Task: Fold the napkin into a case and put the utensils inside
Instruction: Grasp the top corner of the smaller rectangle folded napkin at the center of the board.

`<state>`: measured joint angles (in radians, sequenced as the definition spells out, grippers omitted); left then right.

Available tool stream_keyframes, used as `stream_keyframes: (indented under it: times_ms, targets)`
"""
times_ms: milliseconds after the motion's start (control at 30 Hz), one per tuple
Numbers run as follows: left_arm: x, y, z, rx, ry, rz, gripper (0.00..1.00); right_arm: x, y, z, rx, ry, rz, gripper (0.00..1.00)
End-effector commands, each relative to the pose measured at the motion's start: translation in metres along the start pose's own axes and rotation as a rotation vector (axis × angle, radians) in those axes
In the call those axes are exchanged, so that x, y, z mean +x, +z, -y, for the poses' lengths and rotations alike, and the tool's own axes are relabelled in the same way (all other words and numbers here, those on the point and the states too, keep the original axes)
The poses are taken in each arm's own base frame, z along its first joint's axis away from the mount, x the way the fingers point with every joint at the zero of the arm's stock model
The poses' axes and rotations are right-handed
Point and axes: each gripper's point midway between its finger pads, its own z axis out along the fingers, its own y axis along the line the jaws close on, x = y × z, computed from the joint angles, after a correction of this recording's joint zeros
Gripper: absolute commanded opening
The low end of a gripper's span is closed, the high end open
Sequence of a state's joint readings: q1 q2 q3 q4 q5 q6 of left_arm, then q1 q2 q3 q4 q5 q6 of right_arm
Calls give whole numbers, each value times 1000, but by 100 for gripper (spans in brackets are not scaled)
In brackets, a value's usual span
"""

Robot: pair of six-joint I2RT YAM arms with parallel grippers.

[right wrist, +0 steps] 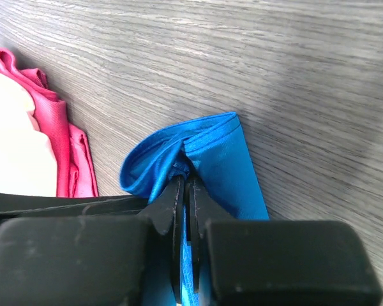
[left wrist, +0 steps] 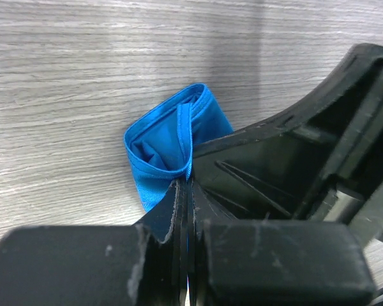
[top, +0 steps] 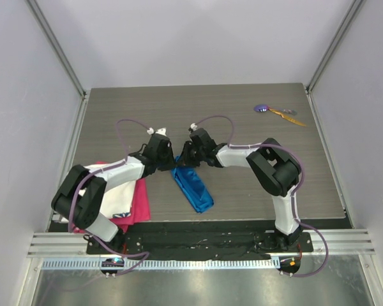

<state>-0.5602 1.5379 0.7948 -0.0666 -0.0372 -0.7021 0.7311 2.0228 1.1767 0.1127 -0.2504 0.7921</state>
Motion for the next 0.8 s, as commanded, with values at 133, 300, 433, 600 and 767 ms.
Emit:
stream_keyframes:
  times_ms: [133,300,433,600,767]
  targets:
    - [-2,1,-2,-2,-43,-25,0,-13,-3,-15,-73,-13,25,23]
    - [-6,-2,-1,3,-45,-17,0,-14,-17,-24,-86,-26,20,31]
    - [-9,-5,2,8,-44,-11,0,-12,-24,-28,-100,-31,10,36]
    - [-10,-5,2,2,-38,-11,0,-9,-30,-30,-118,-17,5,39]
    - [-9,-6,1,1,-42,-13,0,-11,-34,-28,-128,0,20,39]
